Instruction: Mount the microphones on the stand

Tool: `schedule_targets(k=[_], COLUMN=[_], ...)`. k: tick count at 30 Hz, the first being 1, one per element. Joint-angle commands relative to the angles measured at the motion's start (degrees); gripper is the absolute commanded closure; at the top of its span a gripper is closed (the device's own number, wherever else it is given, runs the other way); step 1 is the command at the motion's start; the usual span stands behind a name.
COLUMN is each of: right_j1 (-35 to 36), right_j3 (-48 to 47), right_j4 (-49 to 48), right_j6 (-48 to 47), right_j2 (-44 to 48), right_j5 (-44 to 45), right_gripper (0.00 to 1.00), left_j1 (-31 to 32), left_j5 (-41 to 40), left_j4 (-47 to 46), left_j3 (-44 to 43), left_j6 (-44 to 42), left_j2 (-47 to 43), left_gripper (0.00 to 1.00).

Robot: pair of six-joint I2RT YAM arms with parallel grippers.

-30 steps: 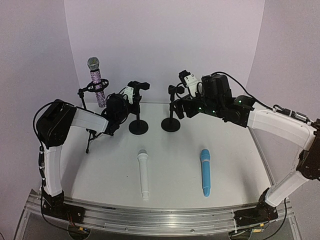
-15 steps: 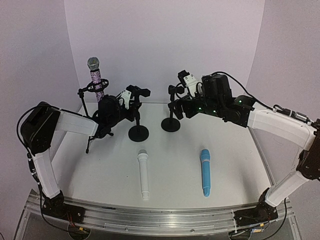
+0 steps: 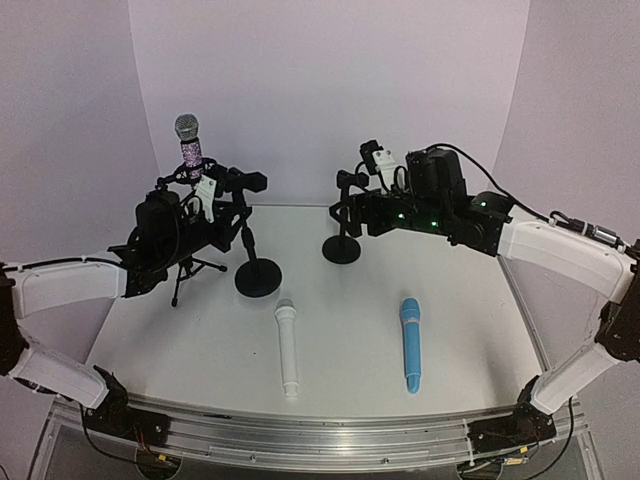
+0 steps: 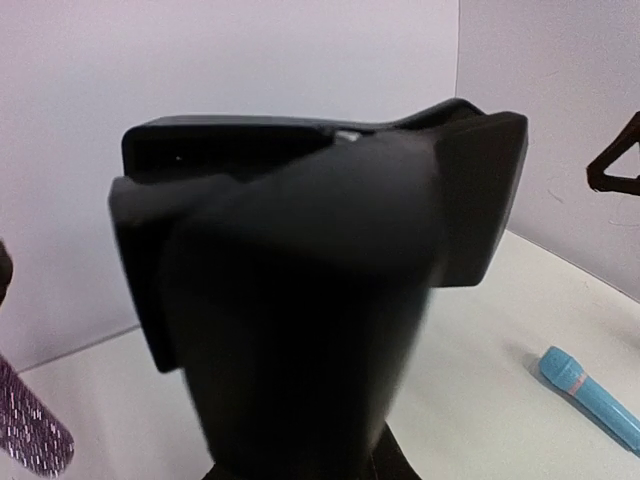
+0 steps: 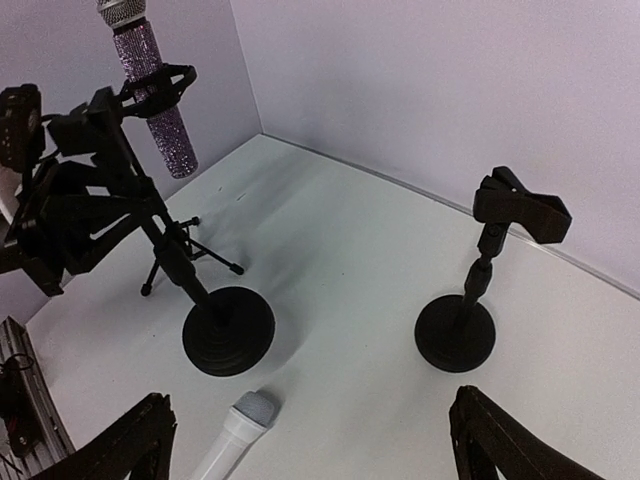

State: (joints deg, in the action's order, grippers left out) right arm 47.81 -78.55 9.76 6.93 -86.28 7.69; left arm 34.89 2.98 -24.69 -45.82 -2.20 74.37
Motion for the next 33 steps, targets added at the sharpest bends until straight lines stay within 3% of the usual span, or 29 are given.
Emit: schedule_targets(k=[1, 11, 16, 25, 33], right_j1=[2.24, 8.78, 10.97, 12.51, 13.79], right_j3=[1.81, -4.11, -11.83, -32.4, -40.32], right_j4=[-1.18, 7.94, 17.8, 37.4, 40.16], right_j6=[8.79, 22.16, 29.67, 36.76, 38.51], right_j2=[-0.97, -12.92, -21.79, -40.06, -48.56], right_j5=[0.67, 9.22, 11.05, 7.76, 2.92], right_gripper=[0.08, 0.12, 0.2, 0.27, 0.31], left_j1=[1.54, 1.57, 1.58, 2.45, 2.81], left_j5=[2.47, 4.41, 4.67, 6.54, 6.31], left_j4=[3.74, 5.45, 2.55, 0.12, 2.46], left_j3=[8.77, 19.72, 22.24, 25.17, 26.84], left_j6=[4.64, 2.29, 3.51, 2.97, 2.86], left_j2=[-10.76, -22.18, -23.3, -23.86, -25.7], left_gripper=[1.0, 1.0, 1.0, 1.0, 1.0])
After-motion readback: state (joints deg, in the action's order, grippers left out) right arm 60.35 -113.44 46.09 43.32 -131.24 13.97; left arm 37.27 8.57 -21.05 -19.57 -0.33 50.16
